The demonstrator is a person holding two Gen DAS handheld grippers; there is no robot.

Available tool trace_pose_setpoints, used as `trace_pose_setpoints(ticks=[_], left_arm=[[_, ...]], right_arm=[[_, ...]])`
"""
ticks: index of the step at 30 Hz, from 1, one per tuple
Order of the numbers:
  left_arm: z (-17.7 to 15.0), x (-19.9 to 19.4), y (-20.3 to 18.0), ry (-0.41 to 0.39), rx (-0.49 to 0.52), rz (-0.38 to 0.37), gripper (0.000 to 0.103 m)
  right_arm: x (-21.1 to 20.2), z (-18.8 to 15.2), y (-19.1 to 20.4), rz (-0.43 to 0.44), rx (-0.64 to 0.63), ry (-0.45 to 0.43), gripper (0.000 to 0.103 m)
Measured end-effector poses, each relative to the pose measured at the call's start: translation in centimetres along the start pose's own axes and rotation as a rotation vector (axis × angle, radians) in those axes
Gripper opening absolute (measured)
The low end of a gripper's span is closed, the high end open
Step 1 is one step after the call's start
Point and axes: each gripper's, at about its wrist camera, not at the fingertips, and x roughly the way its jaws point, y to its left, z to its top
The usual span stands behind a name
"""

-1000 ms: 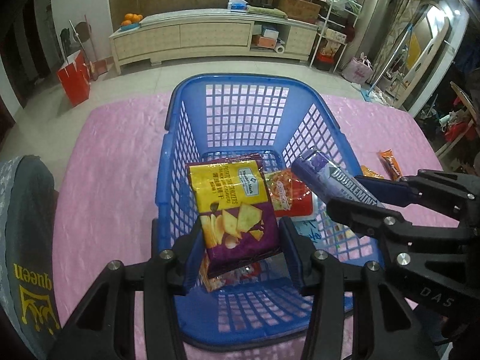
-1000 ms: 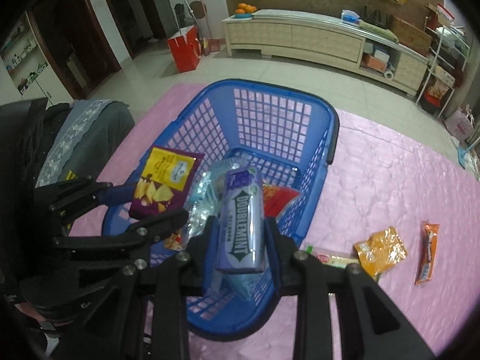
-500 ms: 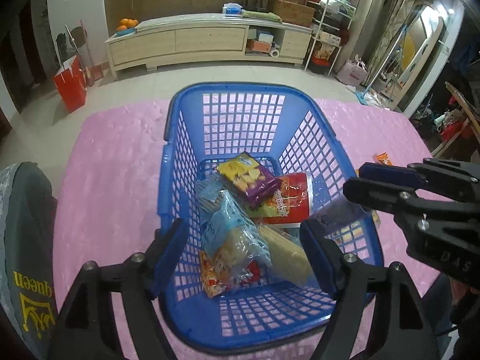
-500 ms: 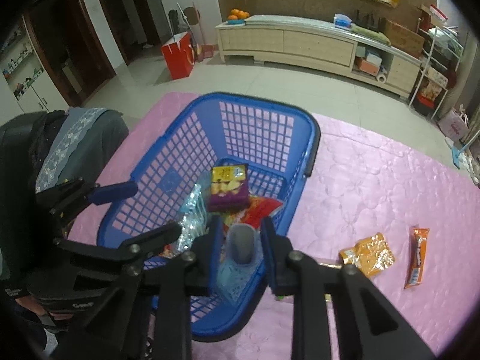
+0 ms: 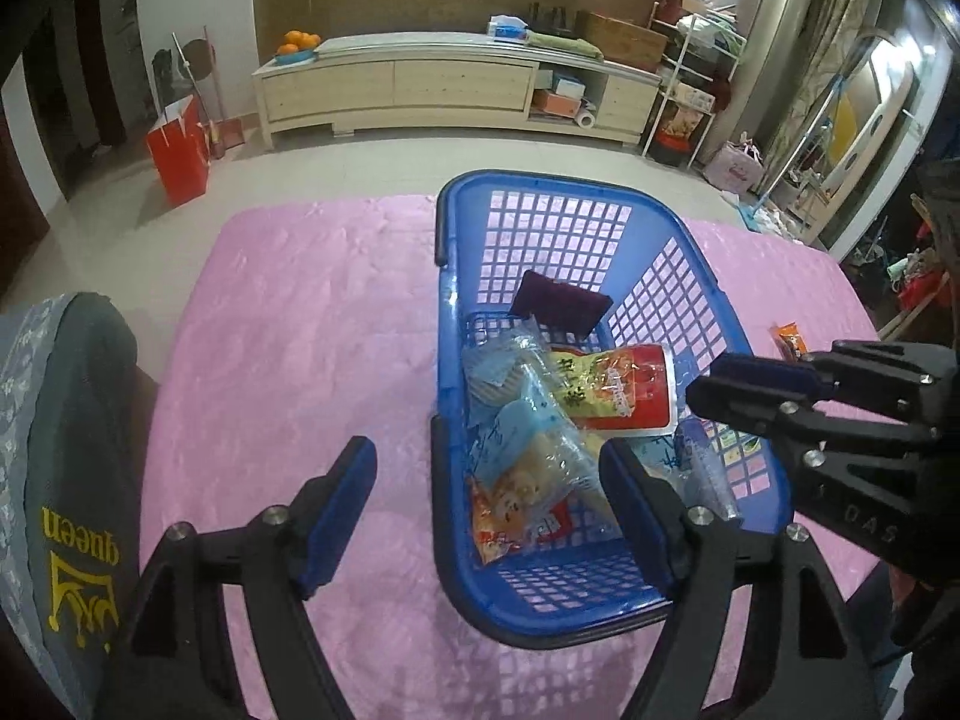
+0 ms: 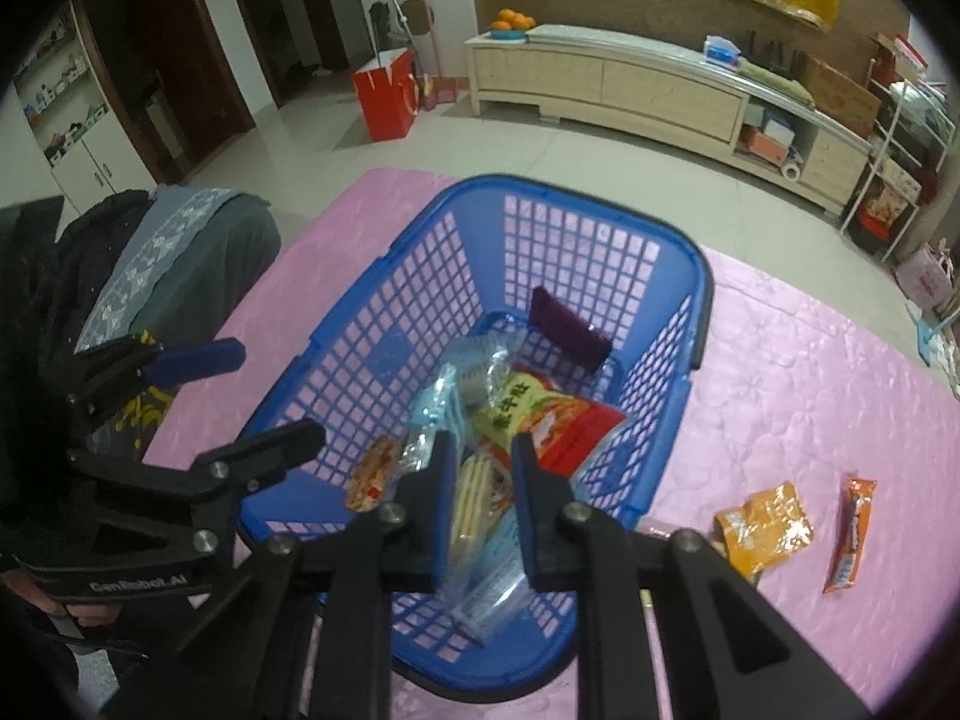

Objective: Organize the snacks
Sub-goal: 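Move both grippers away from the basket toward the remaining snacks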

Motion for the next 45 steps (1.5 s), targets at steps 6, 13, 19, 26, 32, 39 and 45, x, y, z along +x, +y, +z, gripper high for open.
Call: trace_pose_setpoints(ticks=[6, 13, 19, 26, 32, 39, 45], left_arm=[[-0.7, -0.7, -0.1, -0.007, -0.003, 0.004, 0.075], [-2.0, -2.2, -2.0, -0.002, 0.010, -0.017, 0.075], [-3.1, -3.1, -6.0, 0.010, 0.055, -0.054, 0.080], [-4.0, -3.0, -12.3, 0.043, 0.111, -0.119, 0.081], [-4.7, -2.7, -17.4, 0.049, 0.195, -0.153, 0.081], [-5.2, -0.8, -22.4, 0.082, 0.275, -0.167, 0.081], [-4.8, 2.0, -25.6, 0.141, 0.315, -0.165, 0.081]], right_arm=[[-0.4, -0.7, 0.8, -0.056, -0.024, -0.003, 0.023], [-3.1, -3.4, -1.3, -0.098, 0.022, -0.010, 0.062], [-5.9, -6.1, -3.9, -0.118, 0.062, 0.002, 0.072], [-8.5, -9.8, -7.5, -0.154, 0.101, 0.058, 0.079], [-10.1, -12.7, -11.3, -0.174, 0.139, 0.069, 0.079], [-10.4, -15.0, -15.7, -0.185, 0.190, 0.092, 0.080], [-9.0, -16.2, -19.7, -0.205, 0.240, 0.121, 0.080]])
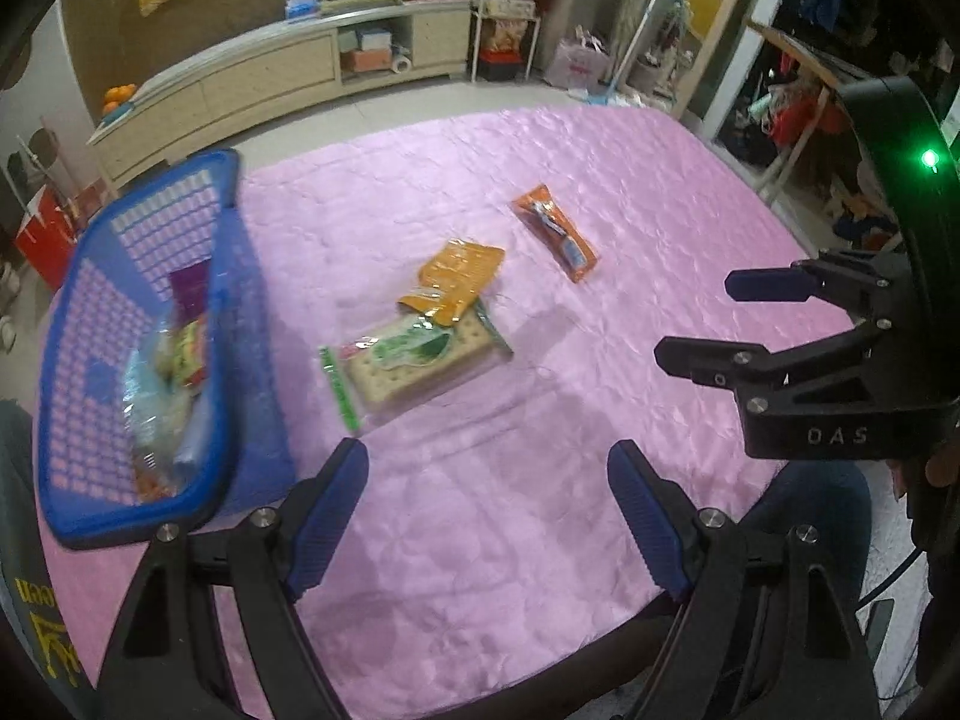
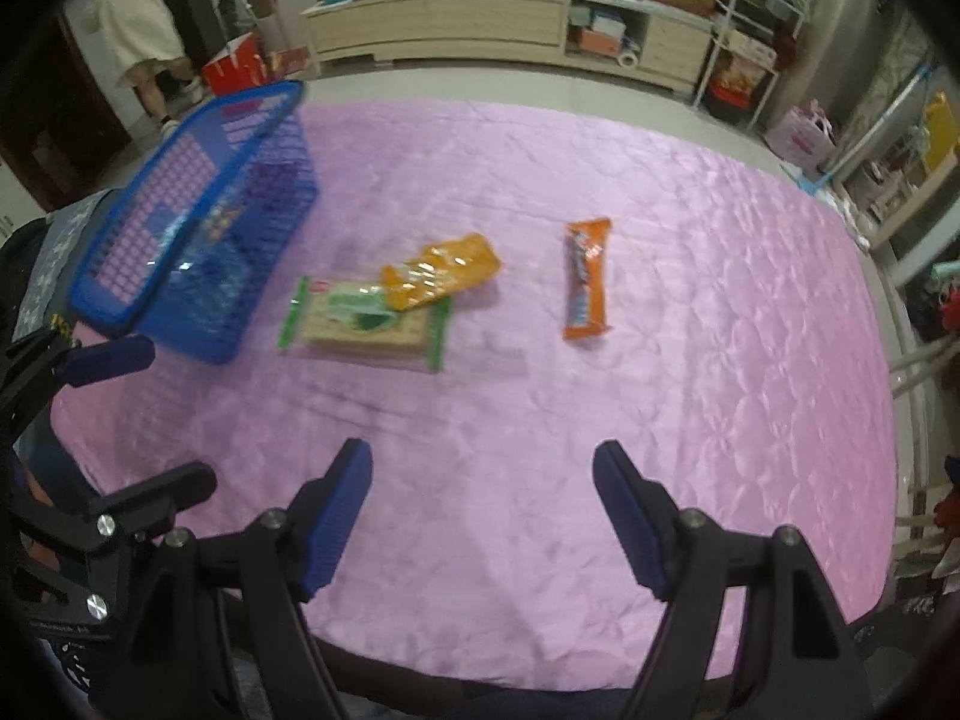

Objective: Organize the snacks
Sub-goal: 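Move both grippers away from the basket toward the remaining snacks, then grasp the yellow bag with the left gripper while right grasps the orange bar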

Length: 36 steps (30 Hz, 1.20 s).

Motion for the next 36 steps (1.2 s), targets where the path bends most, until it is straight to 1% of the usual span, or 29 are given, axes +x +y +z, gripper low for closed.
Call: trace_pose_setpoints(ticks=[3, 6, 12, 15, 18, 20, 21, 23, 24, 25, 27, 30, 32, 36], left_arm=[[1.3, 1.3, -0.6, 0.005, 0.010, 0.009, 0.081], [3.0, 2.9, -0.4, 0.036, 0.005, 0.000, 0.081], [6.6, 6.0, 0.4, 0.079, -0.017, 0.004, 0.081], [8.2, 7.9, 0.8, 0.117, -0.020, 0.012, 0.081], [9.3, 10.2, 0.9, 0.178, -0.010, 0.019, 0.081], [10.0, 11.7, 1.2, 0.231, -0.022, 0.044, 0.081], [10.1, 12.2, 1.4, 0.243, -0.028, 0.050, 0.081], [10.7, 13.1, 1.8, 0.258, -0.039, 0.035, 0.080], [10.9, 13.3, 2.0, 0.263, -0.047, 0.033, 0.080], [11.1, 13.6, 2.2, 0.269, -0.055, 0.030, 0.080], [11.5, 14.4, 2.7, 0.283, -0.062, 0.035, 0.080], [12.0, 15.4, 2.8, 0.296, -0.030, 0.056, 0.080], [12.3, 16.2, 2.8, 0.307, -0.007, 0.065, 0.080], [12.9, 17.6, 2.6, 0.315, 0.034, 0.055, 0.080]], right_arm=[[1.0, 0.5, -1.6, 0.004, 0.020, 0.000, 0.080], [1.8, 1.4, -3.0, -0.004, 0.024, -0.003, 0.080], [4.6, 3.8, -5.4, -0.031, 0.027, 0.041, 0.080], [6.2, 5.2, -6.2, -0.017, 0.027, 0.077, 0.080], [7.6, 6.4, -6.6, -0.009, 0.022, 0.105, 0.080], [8.9, 7.3, -6.7, -0.006, 0.014, 0.125, 0.080], [9.5, 7.7, -6.8, 0.003, 0.015, 0.137, 0.080], [10.3, 8.2, -6.8, 0.014, 0.024, 0.155, 0.076], [10.7, 8.5, -6.9, 0.007, 0.024, 0.161, 0.067], [11.0, 8.6, -7.0, 0.001, 0.023, 0.162, 0.062], [11.7, 9.0, -7.4, 0.001, 0.032, 0.169, 0.062], [12.5, 9.3, -7.7, 0.022, 0.039, 0.187, 0.062], [13.0, 9.4, -7.9, 0.021, 0.040, 0.196, 0.062], [14.0, 9.5, -8.0, 0.031, 0.040, 0.209, 0.062]])
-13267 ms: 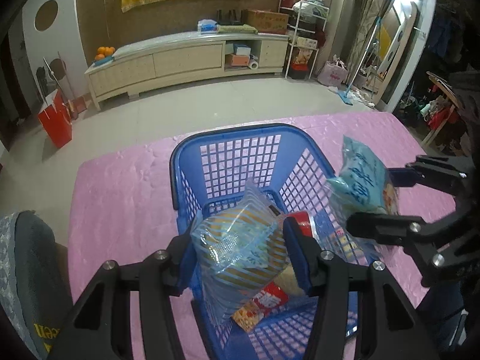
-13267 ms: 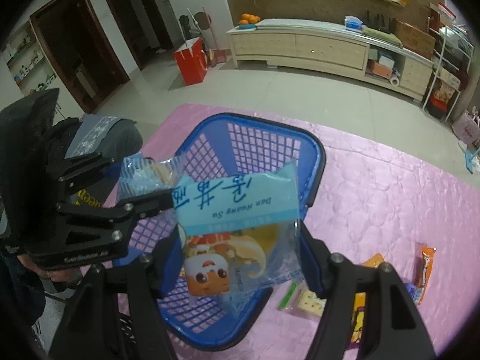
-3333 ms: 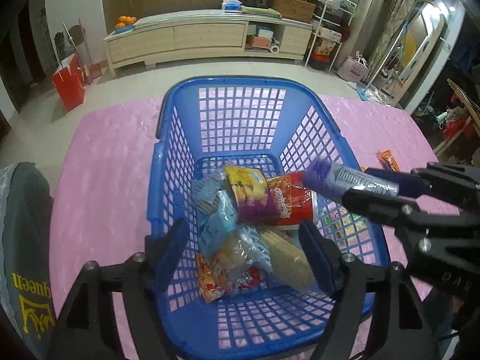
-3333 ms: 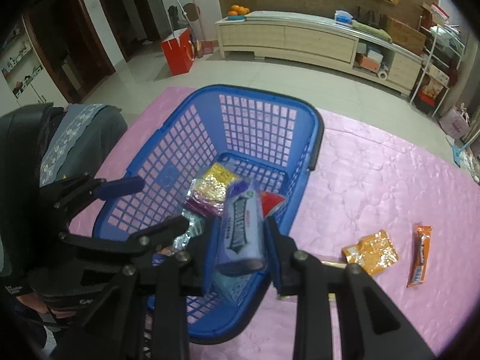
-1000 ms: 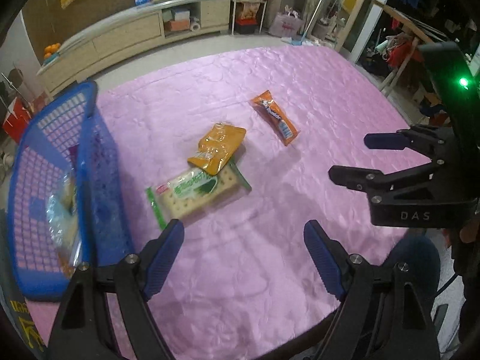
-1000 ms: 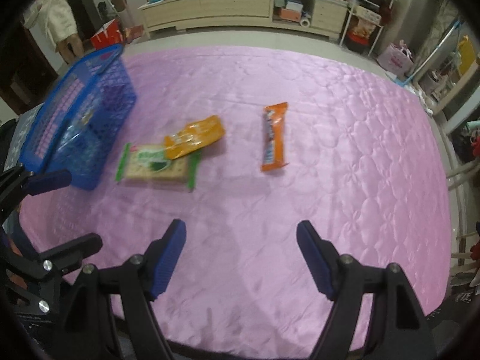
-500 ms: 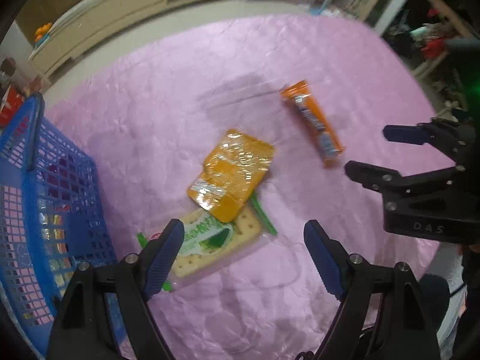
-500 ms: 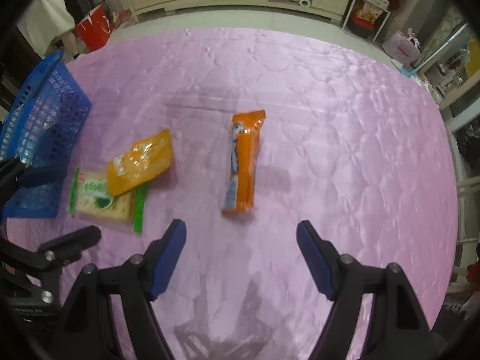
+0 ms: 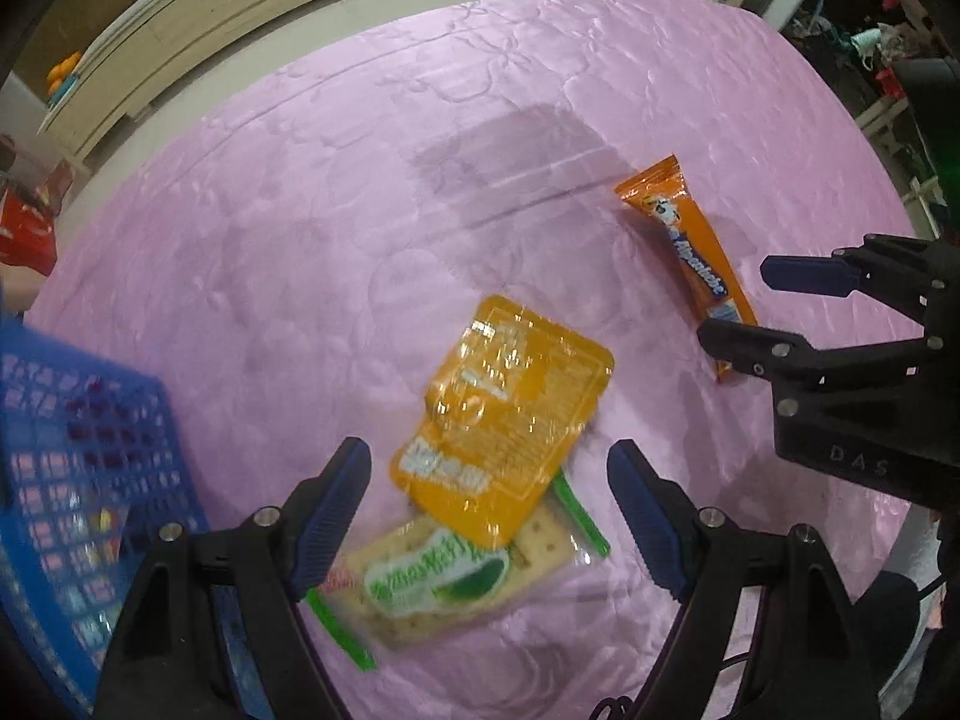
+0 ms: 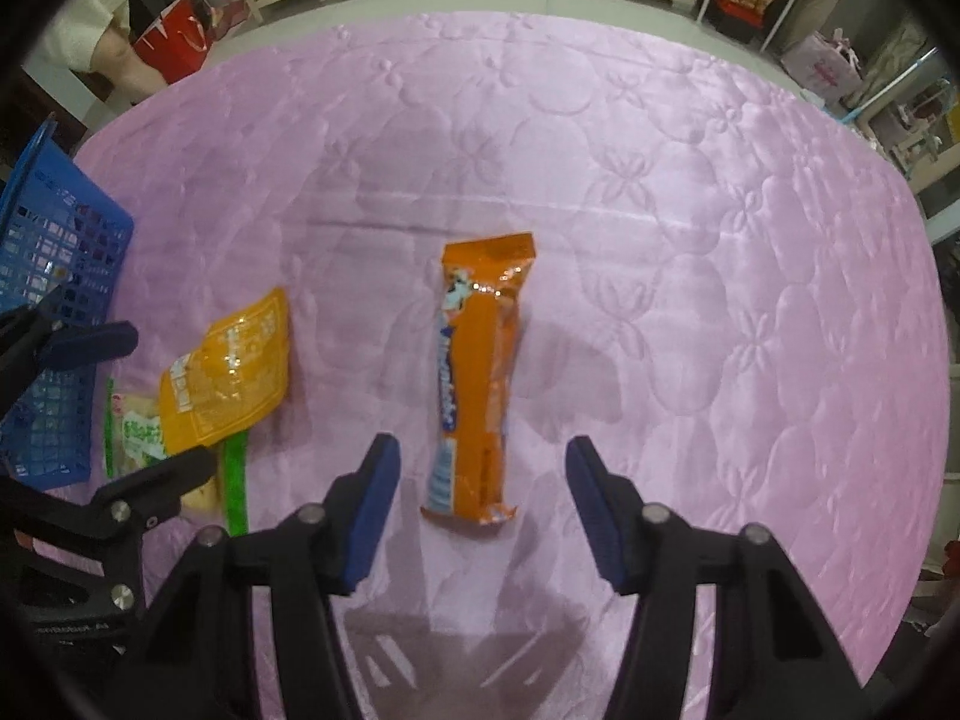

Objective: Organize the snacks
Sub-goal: 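Grasp the yellow bag with the left gripper while right grasps the orange bar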

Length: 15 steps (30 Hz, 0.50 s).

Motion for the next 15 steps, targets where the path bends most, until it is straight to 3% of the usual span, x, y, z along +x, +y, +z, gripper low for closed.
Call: trace_pose_setpoints(ticks=[5, 13, 14, 15], left_arm=[[0.8, 1.9, -0.5, 0.032, 0.054, 0.009, 0.080], [1.8, 4.6, -0.8, 0.050, 0.046, 0.021, 0.080], [1.9, 4.6, -1.0, 0.050, 0.047, 0.025, 0.077], [1.9, 4.5, -1.0, 0.046, 0.048, 0.023, 0.072]], right_arm=[[1.0, 0.9, 0.0, 0.005, -0.003, 0.008, 0.062], [3.5, 2.6, 0.6, -0.022, -0.026, 0.014, 0.062], [3.6, 2.8, 0.7, -0.025, -0.027, 0.013, 0.062], [3.7, 2.8, 0.8, -0.037, -0.030, 0.007, 0.056]])
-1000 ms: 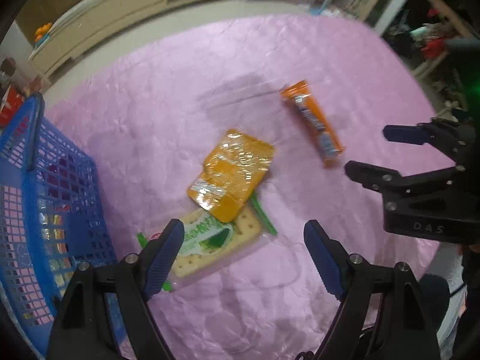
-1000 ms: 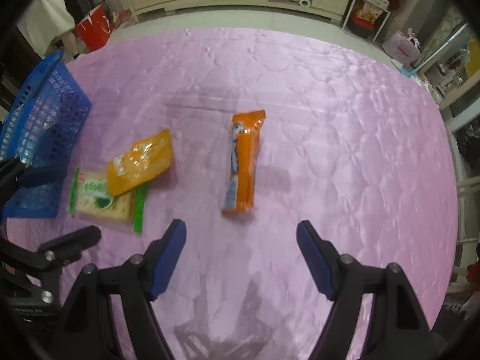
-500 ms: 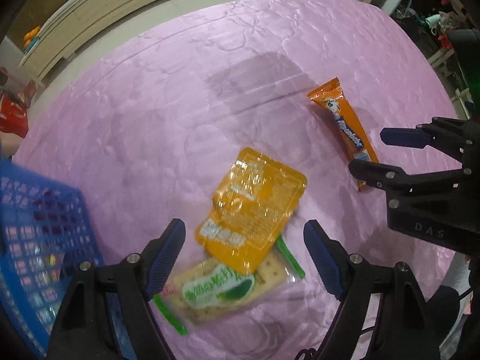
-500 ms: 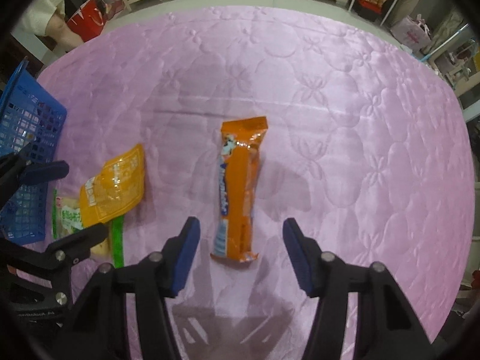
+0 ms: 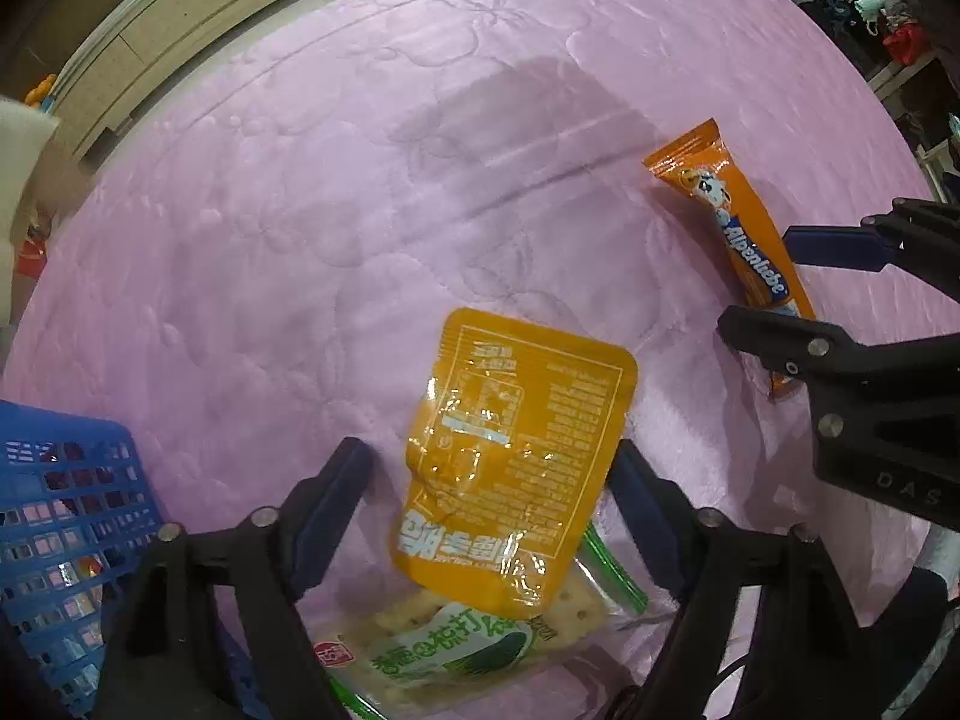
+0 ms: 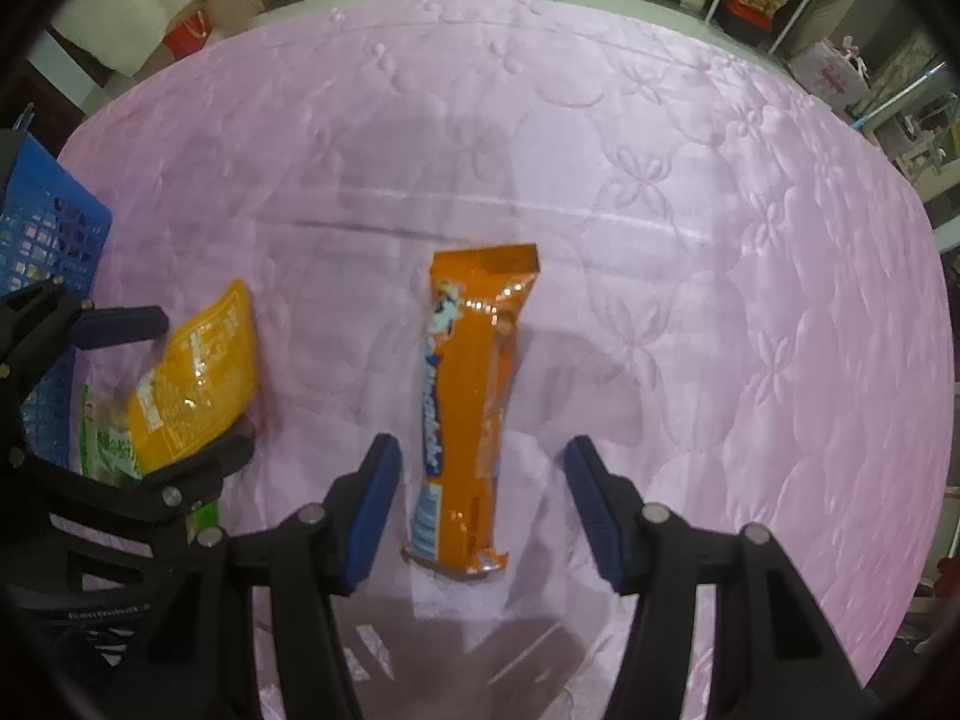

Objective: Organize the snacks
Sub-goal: 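Grasp the yellow bag with the left gripper while right grasps the orange bar, then carry the yellow bag and orange bar with both grippers over the basket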

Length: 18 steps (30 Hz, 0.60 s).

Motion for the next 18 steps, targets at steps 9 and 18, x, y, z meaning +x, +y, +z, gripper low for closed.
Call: trace_pose_setpoints(ticks=[9, 18], left_arm=[[-1.2, -1.0, 0.1, -0.019, -0.015, -0.079, 0.029], [-4.6, -4.7, 1.1, -0.069, -0.028, -0.125, 0.018]], right_arm=[[0.2, -0.4, 1.6, 0.026, -0.002, -0.017, 0.018], [-2.7, -3.8, 1.9, 0.071, 0.021, -0.021, 0.017]])
